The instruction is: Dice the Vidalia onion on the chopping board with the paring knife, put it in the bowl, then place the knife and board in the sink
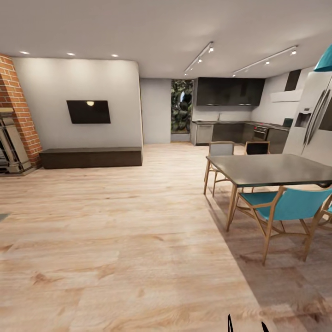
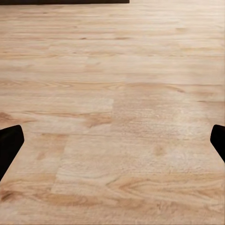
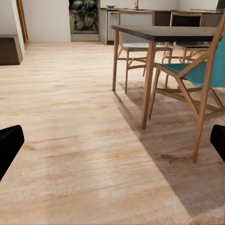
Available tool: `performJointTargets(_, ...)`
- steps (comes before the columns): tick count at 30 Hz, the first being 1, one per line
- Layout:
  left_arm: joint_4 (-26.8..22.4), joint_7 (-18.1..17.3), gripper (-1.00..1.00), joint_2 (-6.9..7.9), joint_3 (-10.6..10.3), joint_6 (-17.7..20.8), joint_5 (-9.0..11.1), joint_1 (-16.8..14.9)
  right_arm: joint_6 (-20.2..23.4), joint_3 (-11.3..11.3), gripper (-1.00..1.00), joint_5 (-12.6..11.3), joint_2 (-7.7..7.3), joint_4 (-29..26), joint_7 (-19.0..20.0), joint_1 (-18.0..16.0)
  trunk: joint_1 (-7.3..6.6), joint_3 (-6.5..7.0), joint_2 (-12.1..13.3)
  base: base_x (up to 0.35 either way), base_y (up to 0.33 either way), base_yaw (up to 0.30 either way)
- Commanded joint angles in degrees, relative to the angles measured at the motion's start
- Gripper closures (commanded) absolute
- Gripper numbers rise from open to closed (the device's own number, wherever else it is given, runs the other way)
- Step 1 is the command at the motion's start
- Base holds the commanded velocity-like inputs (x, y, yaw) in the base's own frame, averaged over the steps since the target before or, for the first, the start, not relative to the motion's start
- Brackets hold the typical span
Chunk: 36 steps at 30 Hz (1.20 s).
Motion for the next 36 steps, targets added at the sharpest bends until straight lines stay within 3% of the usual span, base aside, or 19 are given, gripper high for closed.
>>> performJointTargets(1,-0.01,0.02,-1.0,0.03,-0.06,-0.1,0.35,0.0,0.06,0.05,-1.0,0.44,0.0,-0.04,-0.49,0.01,0.04,-0.03,-0.02,0.319,-0.001,0.0)
performJointTargets(36,0.36,0.02,-1.0,0.03,-0.07,-0.12,0.37,0.02,0.06,0.05,-1.0,0.44,0.02,0.65,-0.46,0.01,0.04,-0.03,-0.02,0.322,0.0,0.0)
